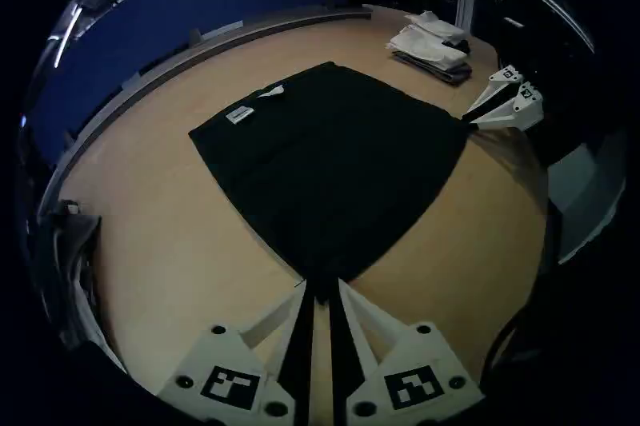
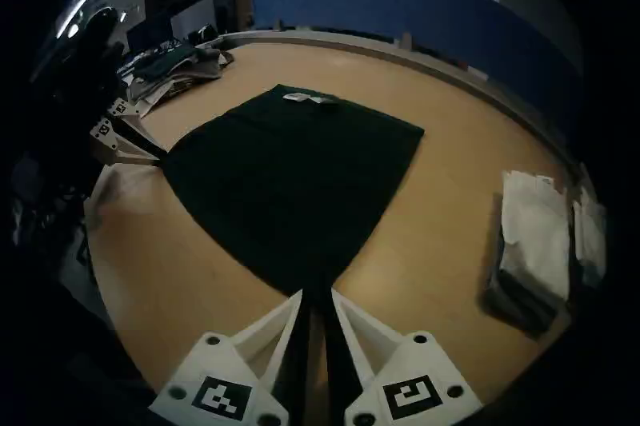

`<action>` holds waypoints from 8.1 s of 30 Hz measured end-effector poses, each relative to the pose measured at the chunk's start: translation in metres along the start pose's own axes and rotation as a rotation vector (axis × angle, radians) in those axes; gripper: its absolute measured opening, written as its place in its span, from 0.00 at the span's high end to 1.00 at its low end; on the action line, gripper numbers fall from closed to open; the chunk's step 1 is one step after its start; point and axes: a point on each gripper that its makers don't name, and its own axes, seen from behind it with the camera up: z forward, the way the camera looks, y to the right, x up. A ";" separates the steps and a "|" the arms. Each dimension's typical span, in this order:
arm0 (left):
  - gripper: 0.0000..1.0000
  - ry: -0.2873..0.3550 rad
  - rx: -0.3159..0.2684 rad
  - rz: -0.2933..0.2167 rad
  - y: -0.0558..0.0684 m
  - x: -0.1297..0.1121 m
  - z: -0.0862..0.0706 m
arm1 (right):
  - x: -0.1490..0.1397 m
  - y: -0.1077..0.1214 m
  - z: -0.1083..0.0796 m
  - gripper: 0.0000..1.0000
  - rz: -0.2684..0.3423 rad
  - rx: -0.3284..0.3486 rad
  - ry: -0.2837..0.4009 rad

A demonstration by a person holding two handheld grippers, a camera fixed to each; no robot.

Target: Fold towel

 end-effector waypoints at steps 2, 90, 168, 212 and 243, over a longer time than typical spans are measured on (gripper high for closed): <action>0.88 0.001 -0.003 -0.012 0.001 0.001 -0.001 | 0.002 0.001 -0.002 0.90 0.000 -0.001 0.002; 0.89 0.047 0.037 -0.354 -0.004 0.095 -0.080 | 0.083 0.024 -0.093 0.90 0.088 -0.052 0.104; 0.67 -0.134 0.194 -0.425 -0.104 0.103 0.056 | 0.098 0.123 0.055 0.68 0.129 -0.141 -0.087; 0.03 -0.113 0.187 -0.579 -0.061 0.050 0.007 | 0.055 0.076 0.017 0.23 0.142 -0.096 -0.106; 0.03 -0.115 0.165 -0.614 -0.042 0.036 -0.003 | 0.037 0.068 0.023 0.55 0.126 -0.067 -0.163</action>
